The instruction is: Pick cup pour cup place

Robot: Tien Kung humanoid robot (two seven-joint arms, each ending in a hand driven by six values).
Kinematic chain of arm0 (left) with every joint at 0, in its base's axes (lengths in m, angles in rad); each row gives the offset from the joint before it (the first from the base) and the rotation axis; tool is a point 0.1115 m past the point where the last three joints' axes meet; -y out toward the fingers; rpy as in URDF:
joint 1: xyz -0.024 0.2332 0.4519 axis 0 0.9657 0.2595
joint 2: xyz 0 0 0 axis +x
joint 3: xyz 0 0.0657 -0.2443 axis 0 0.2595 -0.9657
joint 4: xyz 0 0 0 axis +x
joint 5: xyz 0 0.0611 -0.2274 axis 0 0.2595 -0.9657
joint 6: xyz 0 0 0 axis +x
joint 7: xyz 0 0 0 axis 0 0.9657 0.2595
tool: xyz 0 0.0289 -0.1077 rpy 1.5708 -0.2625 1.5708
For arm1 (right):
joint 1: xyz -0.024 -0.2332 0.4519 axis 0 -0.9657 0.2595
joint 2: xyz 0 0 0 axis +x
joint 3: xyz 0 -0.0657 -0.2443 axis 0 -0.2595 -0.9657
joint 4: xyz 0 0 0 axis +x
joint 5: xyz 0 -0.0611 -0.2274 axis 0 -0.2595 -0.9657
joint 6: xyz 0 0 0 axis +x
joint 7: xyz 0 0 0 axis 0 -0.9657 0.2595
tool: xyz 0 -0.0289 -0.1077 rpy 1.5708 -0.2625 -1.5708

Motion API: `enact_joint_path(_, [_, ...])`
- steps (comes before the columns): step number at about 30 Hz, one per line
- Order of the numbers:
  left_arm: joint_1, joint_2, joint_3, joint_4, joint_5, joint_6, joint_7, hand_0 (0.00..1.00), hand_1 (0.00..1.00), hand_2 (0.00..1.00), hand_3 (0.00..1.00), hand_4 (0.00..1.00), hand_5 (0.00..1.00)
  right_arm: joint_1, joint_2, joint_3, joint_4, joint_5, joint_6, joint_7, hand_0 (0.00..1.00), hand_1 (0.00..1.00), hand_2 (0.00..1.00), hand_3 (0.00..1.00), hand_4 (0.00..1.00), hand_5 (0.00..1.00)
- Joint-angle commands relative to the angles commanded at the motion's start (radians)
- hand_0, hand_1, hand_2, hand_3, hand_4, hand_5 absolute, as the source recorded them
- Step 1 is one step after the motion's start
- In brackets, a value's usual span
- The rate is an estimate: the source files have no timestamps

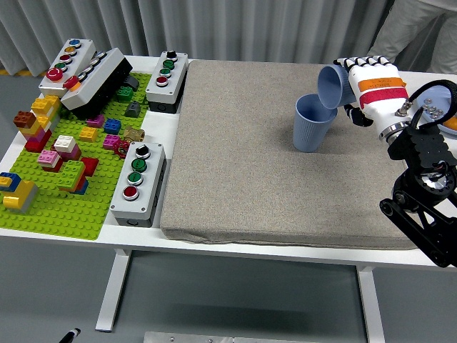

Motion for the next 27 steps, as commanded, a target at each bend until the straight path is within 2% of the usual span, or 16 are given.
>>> enact_joint_path(13, [-0.001, 0.000, -0.003, 0.000, 0.003, 0.000, 0.001, 0.836, 0.808, 0.884, 0.804, 0.645, 0.998, -0.003, 0.000, 0.001, 0.000, 0.000, -0.004, -0.004, 0.871, 0.656, 0.520, 0.528, 0.539, 0.002])
enact_joint_path(17, [-0.002, -0.001, -0.003, 0.000, 0.003, 0.001, 0.001, 0.836, 0.808, 0.884, 0.804, 0.645, 0.998, -0.014, 0.010, 0.018, -0.002, 0.000, -0.025, -0.001, 0.871, 0.656, 0.520, 0.528, 0.539, 0.002])
enact_joint_path(19, [-0.003, -0.002, -0.004, 0.000, 0.004, 0.001, 0.001, 0.836, 0.809, 0.884, 0.805, 0.645, 0.998, -0.021, 0.017, 0.033, -0.006, 0.035, -0.052, 0.006, 0.868, 0.652, 0.519, 0.527, 0.529, 0.002])
enact_joint_path(22, [-0.003, -0.003, -0.004, 0.000, 0.003, 0.001, 0.001, 0.836, 0.809, 0.884, 0.805, 0.645, 0.998, -0.035, 0.034, 0.093, -0.016, 0.159, -0.125, 0.069, 0.868, 0.652, 0.519, 0.527, 0.529, 0.002])
enact_joint_path(27, [-0.002, -0.004, -0.004, 0.000, 0.004, 0.001, 0.002, 0.836, 0.809, 0.884, 0.805, 0.644, 0.998, -0.046, 0.041, 0.178, 0.000, 0.367, -0.188, 0.154, 0.862, 0.649, 0.516, 0.525, 0.529, 0.002])
